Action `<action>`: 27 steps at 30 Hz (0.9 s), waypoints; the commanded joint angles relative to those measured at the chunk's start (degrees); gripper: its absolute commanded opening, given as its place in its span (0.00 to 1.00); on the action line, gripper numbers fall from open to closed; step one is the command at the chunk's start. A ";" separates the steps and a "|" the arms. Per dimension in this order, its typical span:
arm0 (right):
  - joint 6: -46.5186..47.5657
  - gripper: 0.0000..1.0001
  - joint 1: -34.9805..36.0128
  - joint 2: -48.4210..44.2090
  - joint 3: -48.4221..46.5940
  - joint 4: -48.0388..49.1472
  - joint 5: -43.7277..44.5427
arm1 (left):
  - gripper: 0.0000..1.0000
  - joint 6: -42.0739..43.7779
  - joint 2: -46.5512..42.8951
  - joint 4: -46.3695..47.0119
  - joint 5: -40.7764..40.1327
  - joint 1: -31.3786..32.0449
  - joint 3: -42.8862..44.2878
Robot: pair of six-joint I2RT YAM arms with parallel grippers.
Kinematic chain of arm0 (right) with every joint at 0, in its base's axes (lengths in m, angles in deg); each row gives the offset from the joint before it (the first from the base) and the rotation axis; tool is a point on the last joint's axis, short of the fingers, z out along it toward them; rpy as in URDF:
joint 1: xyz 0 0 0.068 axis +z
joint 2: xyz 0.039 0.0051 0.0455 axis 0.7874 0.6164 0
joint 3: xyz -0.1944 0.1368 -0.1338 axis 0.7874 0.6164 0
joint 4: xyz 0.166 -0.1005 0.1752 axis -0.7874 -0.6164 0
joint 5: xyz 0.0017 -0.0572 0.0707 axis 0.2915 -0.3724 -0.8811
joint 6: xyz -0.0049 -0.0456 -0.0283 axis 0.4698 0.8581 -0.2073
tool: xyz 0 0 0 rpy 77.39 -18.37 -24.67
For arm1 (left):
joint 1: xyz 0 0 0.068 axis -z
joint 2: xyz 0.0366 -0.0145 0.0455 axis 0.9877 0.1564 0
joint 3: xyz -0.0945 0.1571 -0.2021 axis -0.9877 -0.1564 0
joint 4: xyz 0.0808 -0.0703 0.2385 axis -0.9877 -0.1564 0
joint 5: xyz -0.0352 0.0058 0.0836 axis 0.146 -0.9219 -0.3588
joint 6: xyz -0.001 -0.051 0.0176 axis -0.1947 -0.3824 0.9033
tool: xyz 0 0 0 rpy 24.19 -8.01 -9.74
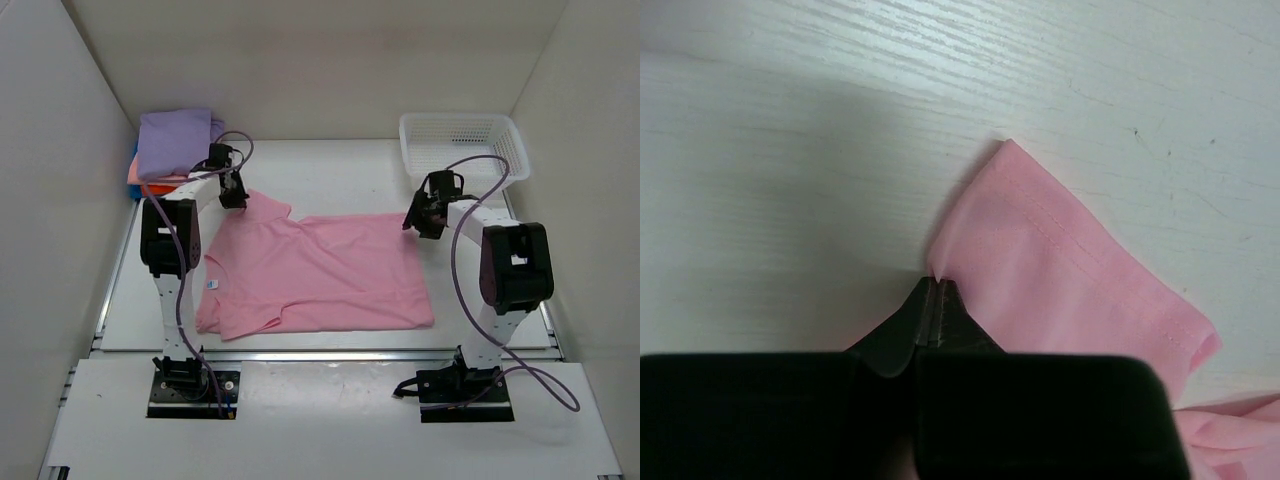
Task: Fold and stack the t-shirts
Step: Grap the side of the flattened tshirt furthest away from the robot with both arms
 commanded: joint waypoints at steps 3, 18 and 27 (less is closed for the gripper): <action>-5.92 0.50 0.96 1.56 -2.80 7.26 7.70 | 0.00 -0.41 -6.55 3.11 2.54 -0.31 -5.67; -3.82 0.29 1.05 12.99 -14.05 1.65 4.89 | 0.00 -1.38 -6.11 2.59 4.39 -0.75 -6.29; 0.30 0.00 1.23 10.27 -13.87 3.49 4.63 | 0.00 -1.03 -8.56 0.22 7.02 -1.81 -4.53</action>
